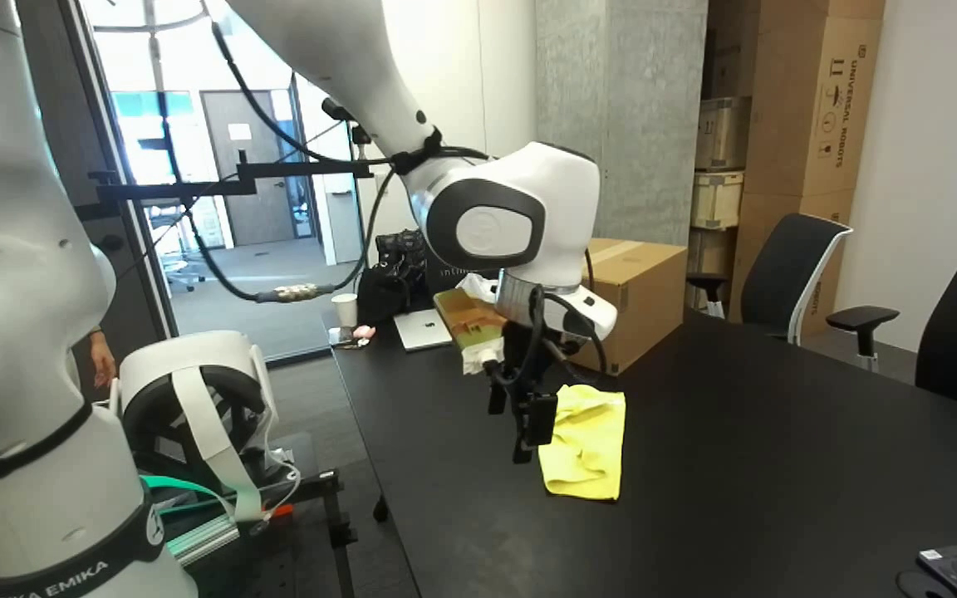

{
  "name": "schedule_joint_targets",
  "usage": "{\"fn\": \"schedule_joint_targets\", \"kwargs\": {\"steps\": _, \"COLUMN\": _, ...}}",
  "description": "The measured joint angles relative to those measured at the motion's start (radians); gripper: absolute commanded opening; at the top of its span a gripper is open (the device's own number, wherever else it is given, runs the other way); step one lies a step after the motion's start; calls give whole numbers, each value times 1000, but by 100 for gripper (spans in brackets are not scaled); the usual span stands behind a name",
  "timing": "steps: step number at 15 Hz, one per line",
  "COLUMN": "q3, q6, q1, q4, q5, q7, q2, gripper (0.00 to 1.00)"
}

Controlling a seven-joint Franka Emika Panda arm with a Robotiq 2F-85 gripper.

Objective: Fold the yellow towel in half from bottom to top

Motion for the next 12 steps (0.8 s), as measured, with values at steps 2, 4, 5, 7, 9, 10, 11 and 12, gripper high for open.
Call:
{"fn": "schedule_joint_targets", "kwargs": {"steps": 2, "q3": -26, "q6": -48, "q1": -10, "q4": -63, "q5": -36, "q7": -36, "q2": -108, "gripper": 100}}
{"fn": "schedule_joint_targets", "kwargs": {"steps": 4, "q3": -52, "q6": -86, "q1": -20, "q4": -107, "q5": -71, "q7": -78, "q2": -216, "gripper": 100}}
{"fn": "schedule_joint_targets", "kwargs": {"steps": 5, "q3": -67, "q6": -104, "q1": -25, "q4": -121, "q5": -79, "q7": -109, "q2": -273, "gripper": 100}}
{"fn": "schedule_joint_targets", "kwargs": {"steps": 7, "q3": -101, "q6": -161, "q1": -32, "q4": -133, "q5": -86, "q7": -182, "q2": -386, "gripper": 100}}
{"fn": "schedule_joint_targets", "kwargs": {"steps": 9, "q3": -141, "q6": -227, "q1": -37, "q4": -132, "q5": -87, "q7": -251, "q2": -489, "gripper": 100}}
{"fn": "schedule_joint_targets", "kwargs": {"steps": 10, "q3": -162, "q6": -254, "q1": -38, "q4": -130, "q5": -87, "q7": -283, "q2": -535, "gripper": 100}}
{"fn": "schedule_joint_targets", "kwargs": {"steps": 11, "q3": -179, "q6": -274, "q1": -40, "q4": -130, "q5": -87, "q7": -305, "q2": -573, "gripper": 100}}
{"fn": "schedule_joint_targets", "kwargs": {"steps": 12, "q3": -189, "q6": -285, "q1": -40, "q4": -131, "q5": -87, "q7": -317, "q2": -598, "gripper": 100}}
